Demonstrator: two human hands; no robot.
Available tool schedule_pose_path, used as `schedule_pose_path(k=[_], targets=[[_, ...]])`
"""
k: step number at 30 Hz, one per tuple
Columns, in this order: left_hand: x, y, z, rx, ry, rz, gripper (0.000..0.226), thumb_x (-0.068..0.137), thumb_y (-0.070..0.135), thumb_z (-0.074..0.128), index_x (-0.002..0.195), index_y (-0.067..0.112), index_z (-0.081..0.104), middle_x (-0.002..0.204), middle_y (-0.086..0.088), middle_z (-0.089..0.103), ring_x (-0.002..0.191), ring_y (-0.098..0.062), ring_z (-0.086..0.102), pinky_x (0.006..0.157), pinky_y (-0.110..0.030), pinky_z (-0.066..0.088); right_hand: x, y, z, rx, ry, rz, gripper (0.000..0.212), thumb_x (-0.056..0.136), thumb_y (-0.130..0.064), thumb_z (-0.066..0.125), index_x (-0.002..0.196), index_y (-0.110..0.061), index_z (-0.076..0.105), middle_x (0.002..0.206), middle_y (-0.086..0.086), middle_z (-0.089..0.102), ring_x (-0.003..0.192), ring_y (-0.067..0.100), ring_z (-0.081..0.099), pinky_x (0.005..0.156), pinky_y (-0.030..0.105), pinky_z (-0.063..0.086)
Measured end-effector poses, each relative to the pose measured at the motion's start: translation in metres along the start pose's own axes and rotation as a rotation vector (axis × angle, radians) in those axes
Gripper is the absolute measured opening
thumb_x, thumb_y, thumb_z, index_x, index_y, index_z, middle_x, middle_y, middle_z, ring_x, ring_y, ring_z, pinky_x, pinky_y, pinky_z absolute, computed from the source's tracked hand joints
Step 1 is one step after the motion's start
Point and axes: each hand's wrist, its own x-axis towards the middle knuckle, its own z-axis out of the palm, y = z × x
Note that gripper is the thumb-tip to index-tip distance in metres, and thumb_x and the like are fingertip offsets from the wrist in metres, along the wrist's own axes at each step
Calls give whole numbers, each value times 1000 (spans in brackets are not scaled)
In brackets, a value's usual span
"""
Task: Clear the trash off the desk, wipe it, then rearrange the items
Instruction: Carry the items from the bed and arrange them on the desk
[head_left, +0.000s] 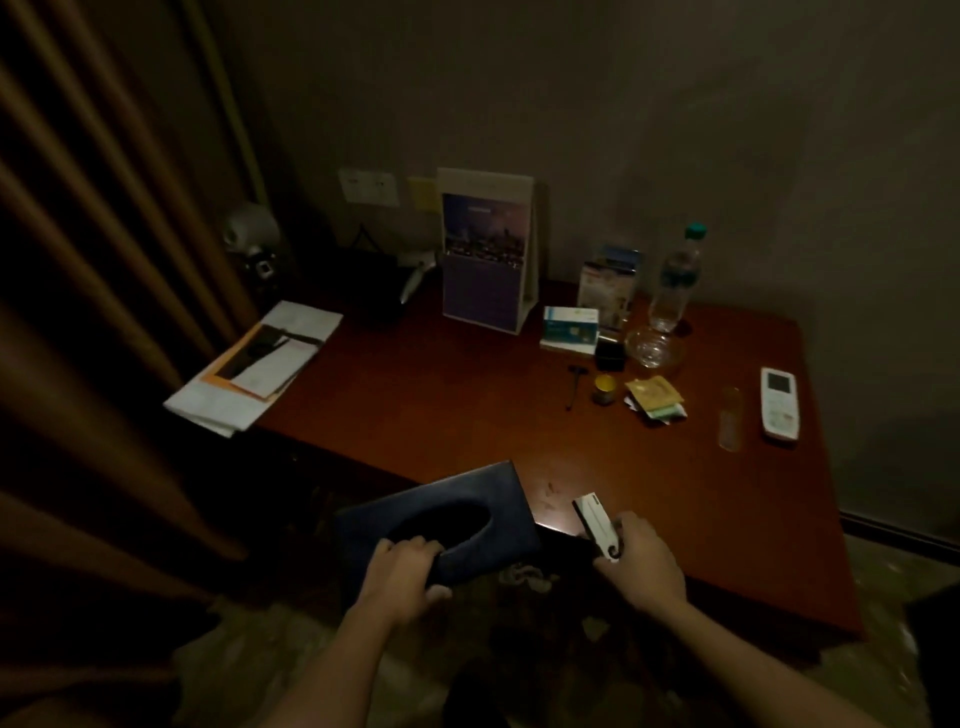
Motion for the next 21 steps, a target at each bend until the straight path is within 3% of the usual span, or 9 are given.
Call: schedule_pose_path(k=[9,14,18,21], targets=[[115,-58,-70,38,-11,131,53,93,43,54,139,22,40,141,-2,46,128,-21,44,108,-33,27,118,-75,-21,-22,8,-6,40,83,-46,65,114,-27,48,109,-4,52,94,12,51,77,30,50],[174,-59,-88,34,-65,186,54,93,43,55,140,21,40,140,-2,46,128,-21,43,109,-33,26,198,-87,-55,-50,55,-43,54,81,-52,65,125,-25,49,118,0,52,102,19,52,79,33,49],[210,-53,-102,-17,-97,194,57,94,43,52,143,20,37,142,-2,43,130,-21,40,109,-32,25,273,-92,-94,-158,23,-76,52,86,-28,63,133,-21,44,130,7,47,113,25,49,89,39,48],[238,-48,-116,-45,-95,181,58,95,43,51,145,19,34,143,-3,42,130,-22,39,109,-32,26,320,-102,-117,-231,17,-116,57,86,-23,62,139,-21,39,139,9,40,120,30,44,92,43,48]])
